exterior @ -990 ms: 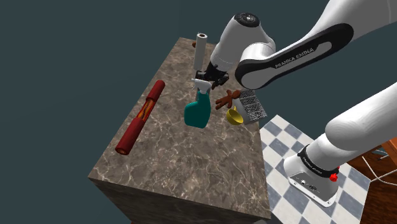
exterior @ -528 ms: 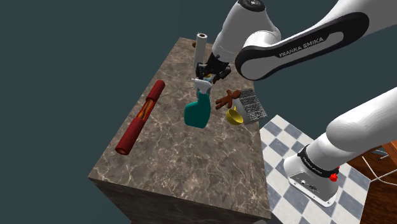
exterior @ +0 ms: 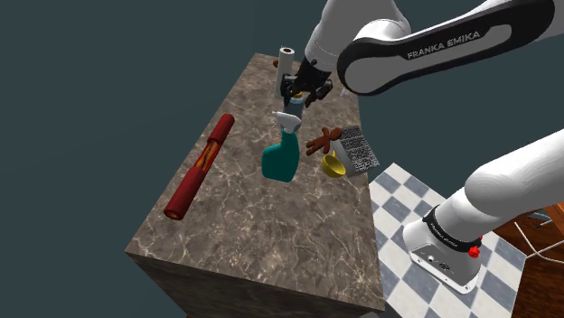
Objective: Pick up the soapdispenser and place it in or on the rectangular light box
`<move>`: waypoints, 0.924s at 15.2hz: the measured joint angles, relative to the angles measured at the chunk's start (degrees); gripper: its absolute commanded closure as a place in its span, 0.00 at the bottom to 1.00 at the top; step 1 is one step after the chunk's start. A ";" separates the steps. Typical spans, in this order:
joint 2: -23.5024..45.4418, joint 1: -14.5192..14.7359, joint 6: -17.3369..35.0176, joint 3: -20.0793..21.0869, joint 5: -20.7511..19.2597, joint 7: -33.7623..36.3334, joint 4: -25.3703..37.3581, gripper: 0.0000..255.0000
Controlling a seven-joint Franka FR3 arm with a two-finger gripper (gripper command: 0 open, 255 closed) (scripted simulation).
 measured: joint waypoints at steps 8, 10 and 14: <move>-3.31 1.25 -6.34 -1.85 2.76 -2.76 3.47 1.00; -3.87 1.38 -7.97 -2.34 3.19 -3.43 4.62 1.00; -4.92 1.71 -11.13 -2.90 3.85 -4.12 6.83 1.00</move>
